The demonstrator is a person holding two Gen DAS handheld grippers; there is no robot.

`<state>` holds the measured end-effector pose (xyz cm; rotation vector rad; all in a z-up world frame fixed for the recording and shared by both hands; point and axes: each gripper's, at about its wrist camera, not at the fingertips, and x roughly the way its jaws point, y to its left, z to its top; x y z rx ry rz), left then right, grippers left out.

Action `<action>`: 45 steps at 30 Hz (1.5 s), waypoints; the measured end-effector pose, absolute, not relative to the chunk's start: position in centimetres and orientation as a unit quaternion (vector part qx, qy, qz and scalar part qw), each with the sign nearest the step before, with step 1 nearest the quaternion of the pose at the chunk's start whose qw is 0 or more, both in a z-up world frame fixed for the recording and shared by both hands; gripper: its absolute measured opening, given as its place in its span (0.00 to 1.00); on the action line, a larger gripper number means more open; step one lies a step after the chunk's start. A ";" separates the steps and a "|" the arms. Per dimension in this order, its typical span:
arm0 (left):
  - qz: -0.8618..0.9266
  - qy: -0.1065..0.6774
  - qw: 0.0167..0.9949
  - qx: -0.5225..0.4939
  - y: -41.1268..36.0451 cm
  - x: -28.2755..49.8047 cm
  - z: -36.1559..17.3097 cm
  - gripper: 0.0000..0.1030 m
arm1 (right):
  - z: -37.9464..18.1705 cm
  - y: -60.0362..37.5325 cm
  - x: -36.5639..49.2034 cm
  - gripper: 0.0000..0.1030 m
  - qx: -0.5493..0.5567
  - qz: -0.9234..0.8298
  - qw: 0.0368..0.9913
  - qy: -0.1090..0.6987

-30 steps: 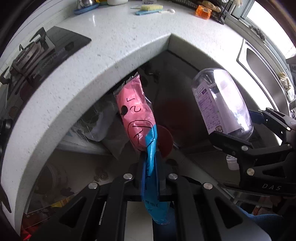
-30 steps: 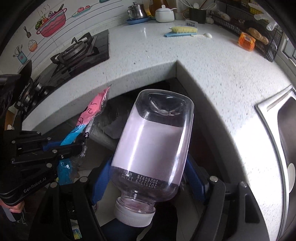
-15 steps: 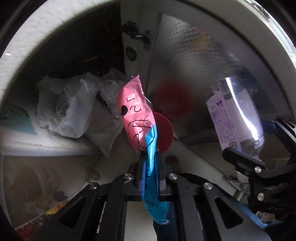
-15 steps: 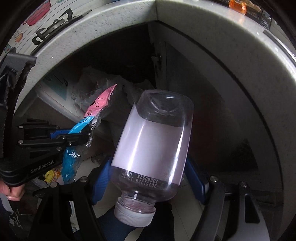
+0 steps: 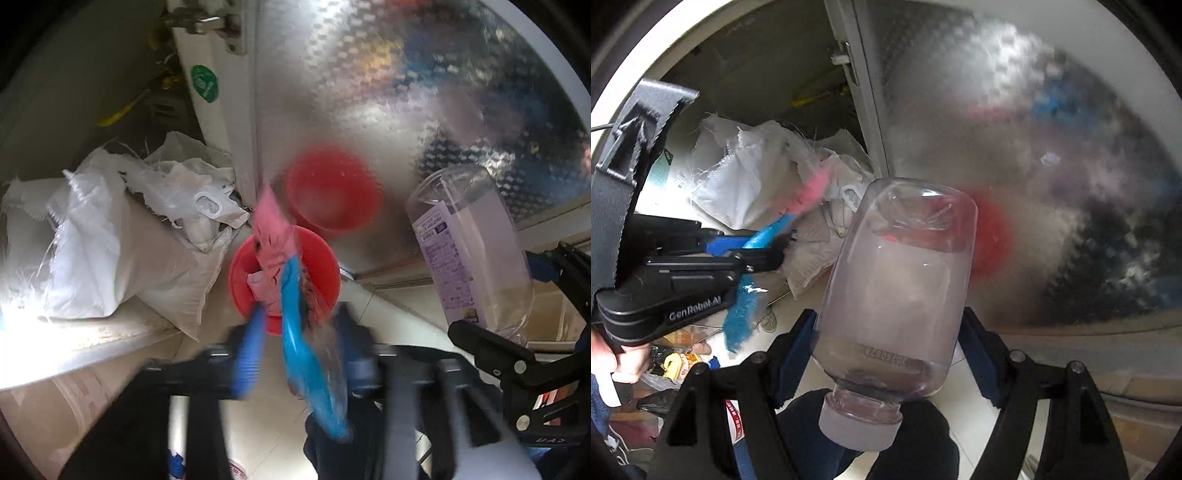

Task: Collect trash
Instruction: 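Open the left gripper to drop the wrapper while the right gripper drops the bottle into the bin, then raise both tools back up over the counter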

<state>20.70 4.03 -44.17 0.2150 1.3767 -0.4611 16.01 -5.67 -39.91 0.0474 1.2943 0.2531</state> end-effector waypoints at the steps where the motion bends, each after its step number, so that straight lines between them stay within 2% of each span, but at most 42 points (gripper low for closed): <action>1: -0.209 0.627 0.744 0.101 3.9 20.8 -44.2 0.62 | -40.0 -5.8 16.0 0.71 0.021 0.116 0.791 0.601; 4: -0.205 0.628 0.743 0.103 3.8 21.1 -44.3 0.71 | -40.0 -6.0 15.9 0.71 0.019 0.114 0.790 0.603; 18: -0.140 0.635 0.756 0.074 8.8 19.0 -40.6 0.75 | -37.8 -4.9 16.6 0.71 -0.014 0.176 0.775 0.606; 28: -0.091 0.638 0.764 0.041 12.9 17.9 -42.2 0.80 | -39.7 -1.9 17.9 0.71 -0.058 0.217 0.760 0.610; 37: -0.068 0.640 0.765 0.029 14.5 17.2 -42.9 0.80 | -42.1 -0.5 18.7 0.72 -0.090 0.219 0.743 0.626; 38: -0.066 0.639 0.766 0.032 14.5 17.1 -42.8 0.80 | -42.1 -0.7 18.7 0.77 -0.086 0.215 0.743 0.628; 39: -0.064 0.638 0.766 0.033 14.5 17.0 -42.5 0.80 | -42.0 -0.9 18.7 0.86 -0.083 0.210 0.745 0.628; 41: -0.064 0.635 0.769 0.030 14.5 16.6 -41.5 0.80 | -41.5 -1.1 18.6 0.92 -0.072 0.211 0.744 0.630; 45: -0.064 0.628 0.775 0.030 14.5 16.0 -38.6 0.80 | -39.3 -1.3 18.0 0.93 -0.074 0.206 0.747 0.628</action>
